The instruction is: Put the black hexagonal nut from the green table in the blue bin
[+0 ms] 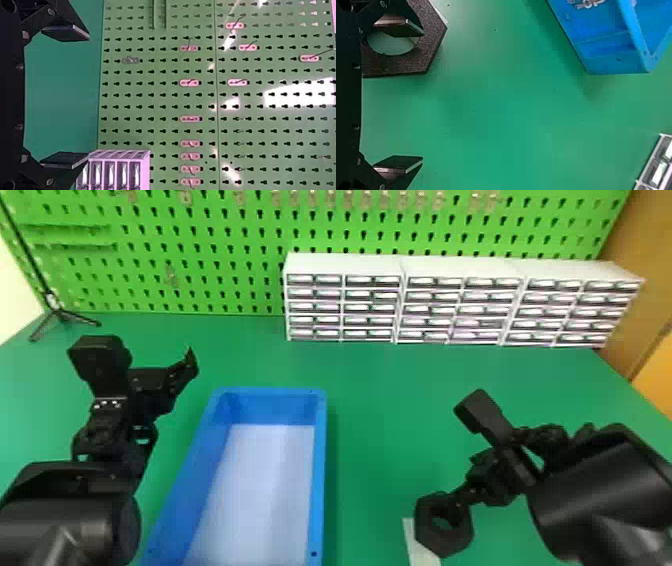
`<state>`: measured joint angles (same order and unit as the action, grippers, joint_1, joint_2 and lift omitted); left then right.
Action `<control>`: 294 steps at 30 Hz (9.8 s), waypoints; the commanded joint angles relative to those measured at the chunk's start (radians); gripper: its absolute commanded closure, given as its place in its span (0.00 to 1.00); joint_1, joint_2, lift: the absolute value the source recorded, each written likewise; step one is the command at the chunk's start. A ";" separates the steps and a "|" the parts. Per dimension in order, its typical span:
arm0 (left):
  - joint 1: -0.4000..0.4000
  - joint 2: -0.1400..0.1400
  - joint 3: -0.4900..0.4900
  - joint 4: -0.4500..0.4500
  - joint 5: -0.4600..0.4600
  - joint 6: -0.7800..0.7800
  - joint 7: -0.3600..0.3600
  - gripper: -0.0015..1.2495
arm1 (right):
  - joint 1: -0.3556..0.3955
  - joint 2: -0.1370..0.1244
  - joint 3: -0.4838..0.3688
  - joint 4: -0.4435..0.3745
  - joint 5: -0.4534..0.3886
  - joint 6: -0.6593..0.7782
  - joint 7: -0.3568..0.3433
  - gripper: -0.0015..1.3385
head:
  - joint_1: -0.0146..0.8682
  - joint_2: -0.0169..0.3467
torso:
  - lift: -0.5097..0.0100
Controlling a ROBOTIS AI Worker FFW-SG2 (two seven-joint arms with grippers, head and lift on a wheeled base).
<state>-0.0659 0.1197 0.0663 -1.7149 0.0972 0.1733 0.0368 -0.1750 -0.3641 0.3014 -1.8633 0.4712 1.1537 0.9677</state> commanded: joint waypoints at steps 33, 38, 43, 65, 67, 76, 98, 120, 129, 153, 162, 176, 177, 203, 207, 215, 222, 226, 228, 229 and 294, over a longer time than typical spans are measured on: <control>0.006 0.000 0.006 0.001 0.004 0.000 0.000 0.17 | -0.017 0.001 0.036 0.095 0.032 -0.048 0.031 0.19 | 0.79 0.12 | 0.80; 0.008 0.000 0.007 0.000 0.004 0.000 0.000 0.17 | -0.017 -0.001 0.033 0.095 0.032 -0.046 0.032 0.44 | 0.79 0.12 | 0.80; 0.008 0.000 0.007 0.001 0.004 0.000 0.000 0.17 | -0.014 -0.001 0.025 0.092 0.032 -0.045 0.036 0.57 | 0.79 0.12 | 0.80; 0.003 0.000 0.007 0.001 0.003 0.000 0.000 0.17 | -0.035 -0.019 0.039 0.075 0.021 -0.020 0.042 0.74 | 0.79 0.12 | 0.80; 0.003 0.000 0.006 0.001 0.003 0.000 0.000 0.17 | -0.043 -0.024 0.035 0.075 0.006 -0.019 0.045 0.74 | 0.79 0.12 | 0.80; 0.001 0.000 0.004 0.001 0.001 0.000 0.000 0.17 | -0.100 -0.042 0.032 0.082 -0.071 -0.012 0.052 0.74 | 0.79 0.12 | 0.80; 0.000 0.000 0.001 0.001 -0.001 0.000 0.000 0.17 | -0.282 -0.032 0.028 0.156 -0.399 -0.026 0.062 0.74 | 0.79 0.12 | 0.80; -0.003 0.000 0.001 0.001 0.003 0.000 0.000 0.17 | -0.406 0.065 0.119 0.245 -0.531 -0.106 0.060 0.74 | 0.79 0.12 | 0.80; -0.003 0.000 0.001 0.001 0.003 0.000 0.000 0.17 | -0.446 0.113 0.176 0.283 -0.577 -0.146 0.040 0.74 | 0.79 0.12 | 0.80; -0.002 0.000 0.006 0.001 0.004 0.000 0.000 0.17 | -0.555 0.162 0.443 0.362 -0.684 -0.278 -0.103 0.74 | 0.79 0.12 | 0.80; -0.002 0.000 0.006 0.001 0.004 0.000 0.000 0.17 | -0.578 0.160 0.527 0.365 -0.691 -0.316 -0.147 0.74 | 0.79 0.12 | 0.80; -0.005 0.000 0.007 0.001 0.004 0.000 0.000 0.17 | -0.590 0.159 0.562 0.365 -0.706 -0.324 -0.165 0.74 | 0.79 0.12 | 0.80; -0.005 0.000 0.006 0.001 0.004 0.000 0.000 0.17 | -0.590 0.159 0.564 0.365 -0.706 -0.324 -0.165 0.74 | 0.79 0.12 | 0.80; -0.003 0.000 0.007 0.001 0.009 0.000 0.000 0.17 | -0.590 0.151 0.559 0.365 -0.706 -0.322 -0.164 0.11 | 0.79 0.12 | 0.80; -0.005 0.000 0.007 0.001 0.009 0.000 0.000 0.17 | -0.590 0.149 0.558 0.365 -0.706 -0.322 -0.164 0.11 | 0.79 0.12 | 0.80; -0.005 0.000 0.007 0.001 0.009 0.000 0.000 0.17 | -0.590 0.148 0.556 0.365 -0.709 -0.321 -0.164 0.11 | 0.79 0.12 | 0.80; -0.005 0.000 0.007 0.001 0.010 0.000 0.000 0.18 | -0.587 0.148 0.548 0.365 -0.709 -0.325 -0.164 0.11 | 0.79 0.12 | 0.80; -0.005 0.000 0.007 0.001 0.010 0.000 0.000 0.18 | -0.575 0.148 0.530 0.365 -0.707 -0.333 -0.165 0.11 | 0.79 0.12 | 0.80; -0.005 0.000 0.007 0.001 0.010 0.000 0.000 0.18 | -0.569 0.148 0.519 0.365 -0.706 -0.339 -0.164 0.11 | 0.79 0.12 | 0.80; -0.005 0.000 0.007 0.001 0.010 0.000 0.000 0.18 | -0.566 0.149 0.512 0.366 -0.706 -0.342 -0.164 0.11 | 0.79 0.12 | 0.80; 0.003 0.000 0.013 -0.003 0.015 -0.002 0.000 0.18 | -0.241 0.281 -0.223 0.434 -0.635 -0.661 -0.524 0.11 | 0.79 0.12 | 0.80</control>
<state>-0.0633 0.1196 0.0799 -1.7176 0.1120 0.1729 0.0368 -0.4507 -0.0912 0.0951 -1.4042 -0.1515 0.5553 0.4864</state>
